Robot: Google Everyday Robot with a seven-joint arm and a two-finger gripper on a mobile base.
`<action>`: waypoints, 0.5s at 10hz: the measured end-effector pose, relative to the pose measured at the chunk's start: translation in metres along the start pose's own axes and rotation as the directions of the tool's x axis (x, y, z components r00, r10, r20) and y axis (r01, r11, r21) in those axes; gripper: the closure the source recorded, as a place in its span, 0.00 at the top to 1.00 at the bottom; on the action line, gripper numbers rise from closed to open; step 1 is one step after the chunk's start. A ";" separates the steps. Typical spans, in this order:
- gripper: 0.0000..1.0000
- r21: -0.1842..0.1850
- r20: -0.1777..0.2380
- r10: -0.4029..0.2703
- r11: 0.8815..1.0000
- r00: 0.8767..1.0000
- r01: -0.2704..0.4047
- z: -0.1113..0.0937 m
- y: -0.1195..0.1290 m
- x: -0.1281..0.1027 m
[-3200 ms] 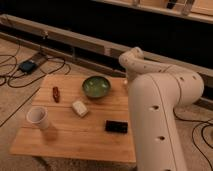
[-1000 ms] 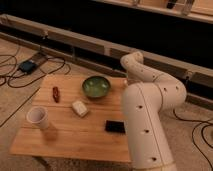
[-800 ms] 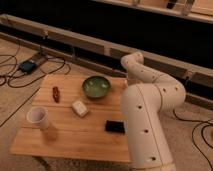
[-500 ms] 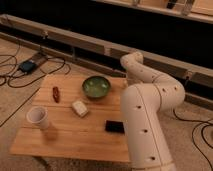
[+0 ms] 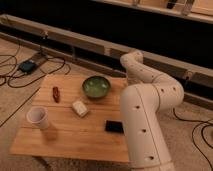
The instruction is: Stand the bottle upright
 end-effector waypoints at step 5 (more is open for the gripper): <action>0.00 -0.018 0.003 -0.020 1.000 1.000 0.020 -0.003 0.003 -0.004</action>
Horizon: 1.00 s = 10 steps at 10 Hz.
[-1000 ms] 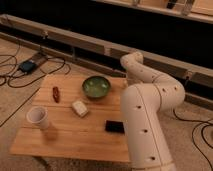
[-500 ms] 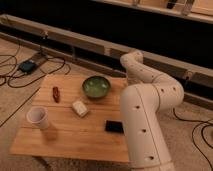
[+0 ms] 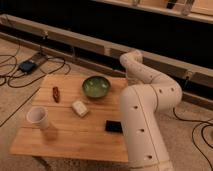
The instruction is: Stand the bottle upright
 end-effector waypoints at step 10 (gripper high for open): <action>0.00 -0.285 0.362 0.121 0.959 0.924 -0.014 -0.102 -0.004 -0.001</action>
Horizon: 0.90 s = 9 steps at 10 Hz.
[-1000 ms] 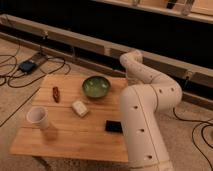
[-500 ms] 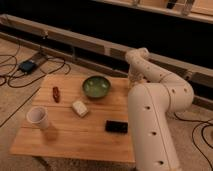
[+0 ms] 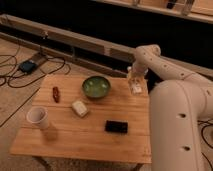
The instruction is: Stand the bottle upright
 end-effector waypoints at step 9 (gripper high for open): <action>0.00 -0.270 0.235 -0.254 0.910 0.938 0.314 -0.048 0.025 0.025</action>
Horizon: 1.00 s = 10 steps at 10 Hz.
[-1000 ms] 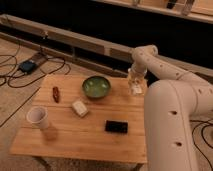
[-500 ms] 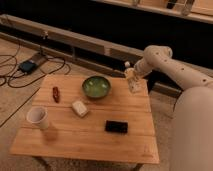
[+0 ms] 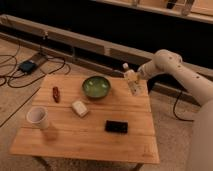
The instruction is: Stand the bottle upright
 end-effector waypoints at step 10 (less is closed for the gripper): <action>0.00 -0.159 0.266 0.127 0.984 0.956 -0.086 -0.042 0.014 -0.014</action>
